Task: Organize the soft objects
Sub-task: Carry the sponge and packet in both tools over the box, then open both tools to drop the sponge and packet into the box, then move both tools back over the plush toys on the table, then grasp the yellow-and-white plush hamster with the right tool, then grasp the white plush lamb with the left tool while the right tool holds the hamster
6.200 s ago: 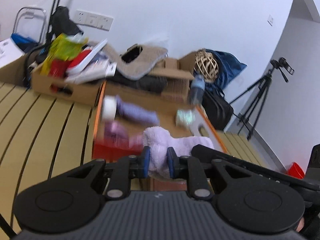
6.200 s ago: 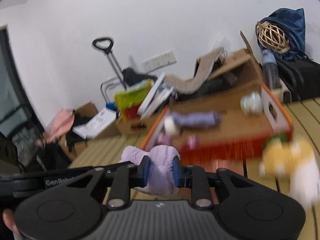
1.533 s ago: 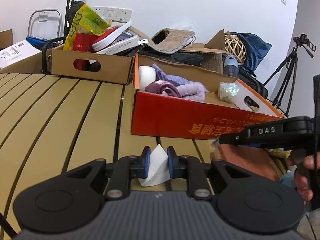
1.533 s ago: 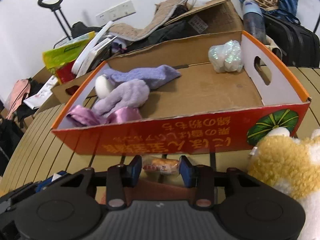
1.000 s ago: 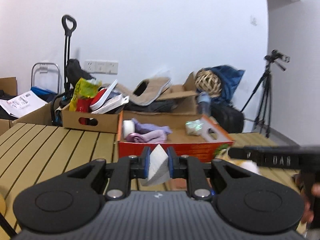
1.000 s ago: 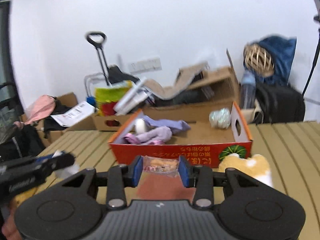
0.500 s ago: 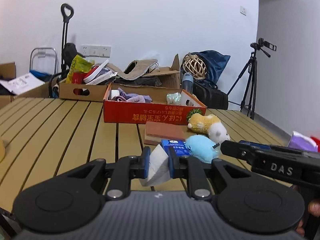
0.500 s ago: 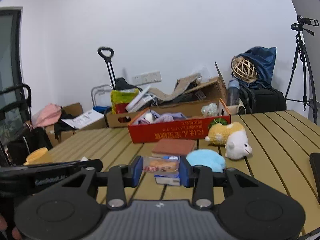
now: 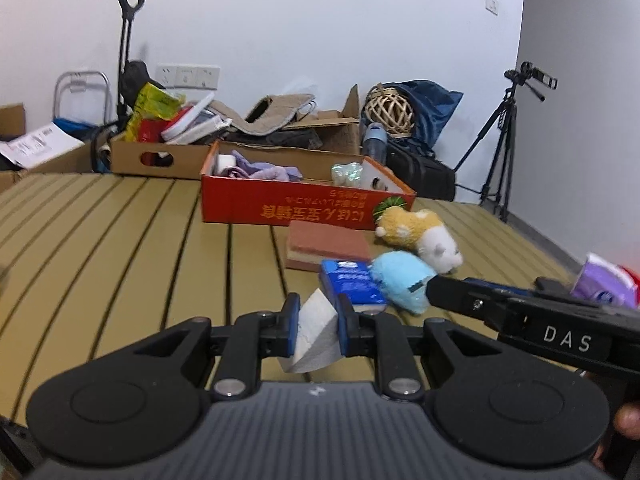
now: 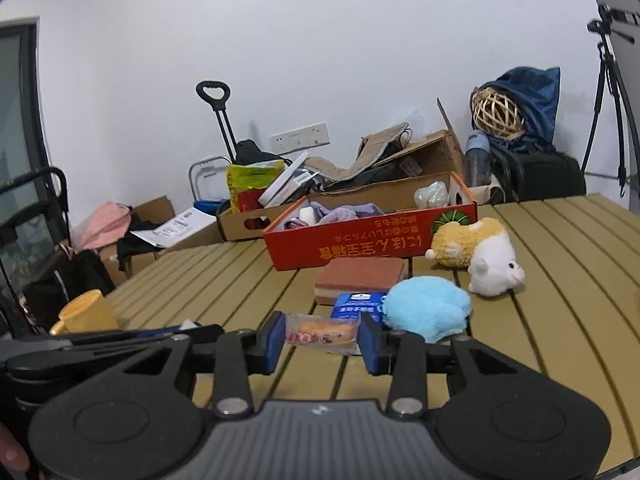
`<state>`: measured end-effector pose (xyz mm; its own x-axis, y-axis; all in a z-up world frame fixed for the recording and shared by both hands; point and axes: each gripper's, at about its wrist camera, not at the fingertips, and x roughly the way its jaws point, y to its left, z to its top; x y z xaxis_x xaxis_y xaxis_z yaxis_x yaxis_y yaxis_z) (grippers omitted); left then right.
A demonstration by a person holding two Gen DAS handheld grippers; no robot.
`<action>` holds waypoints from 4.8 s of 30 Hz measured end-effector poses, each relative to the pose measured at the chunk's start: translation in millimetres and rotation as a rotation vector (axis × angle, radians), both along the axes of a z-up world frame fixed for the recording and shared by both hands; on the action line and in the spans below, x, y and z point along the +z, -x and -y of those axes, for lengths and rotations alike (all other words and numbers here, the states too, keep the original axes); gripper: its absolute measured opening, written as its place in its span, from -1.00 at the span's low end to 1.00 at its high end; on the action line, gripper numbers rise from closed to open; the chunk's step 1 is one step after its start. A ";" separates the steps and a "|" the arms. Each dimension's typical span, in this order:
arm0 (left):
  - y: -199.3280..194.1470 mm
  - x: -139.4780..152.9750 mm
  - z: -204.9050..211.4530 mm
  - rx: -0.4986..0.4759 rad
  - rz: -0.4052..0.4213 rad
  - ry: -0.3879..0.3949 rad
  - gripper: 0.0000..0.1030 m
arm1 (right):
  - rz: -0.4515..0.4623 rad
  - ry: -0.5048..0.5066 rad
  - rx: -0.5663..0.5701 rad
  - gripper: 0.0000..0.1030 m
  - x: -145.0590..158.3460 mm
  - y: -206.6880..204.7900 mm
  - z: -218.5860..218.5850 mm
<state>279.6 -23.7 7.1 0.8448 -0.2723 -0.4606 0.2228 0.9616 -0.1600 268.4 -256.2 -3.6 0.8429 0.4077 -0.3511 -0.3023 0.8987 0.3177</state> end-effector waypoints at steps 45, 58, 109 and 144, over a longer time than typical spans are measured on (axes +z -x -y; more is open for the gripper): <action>-398.4 31.7 -1.3 0.042 -0.118 -0.007 0.43 | -0.301 -0.016 -0.108 0.47 21.1 -450.4 22.5; -223.2 82.1 -12.8 0.149 0.055 -0.133 0.51 | -0.124 0.071 -0.046 0.55 81.9 -265.7 30.0; -111.5 26.2 55.6 0.027 0.113 -0.046 0.89 | -0.054 0.109 -0.285 0.70 7.6 -137.9 80.1; -11.3 -21.1 -18.9 0.236 -0.144 0.127 0.82 | -0.328 -0.152 -0.154 0.30 -47.4 -27.0 4.6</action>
<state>290.9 -4.9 -14.1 0.8201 -0.1395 -0.5549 -0.0378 0.9545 -0.2959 295.4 -260.8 -51.0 0.7510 0.3538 -0.5575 -0.0279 0.8606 0.5085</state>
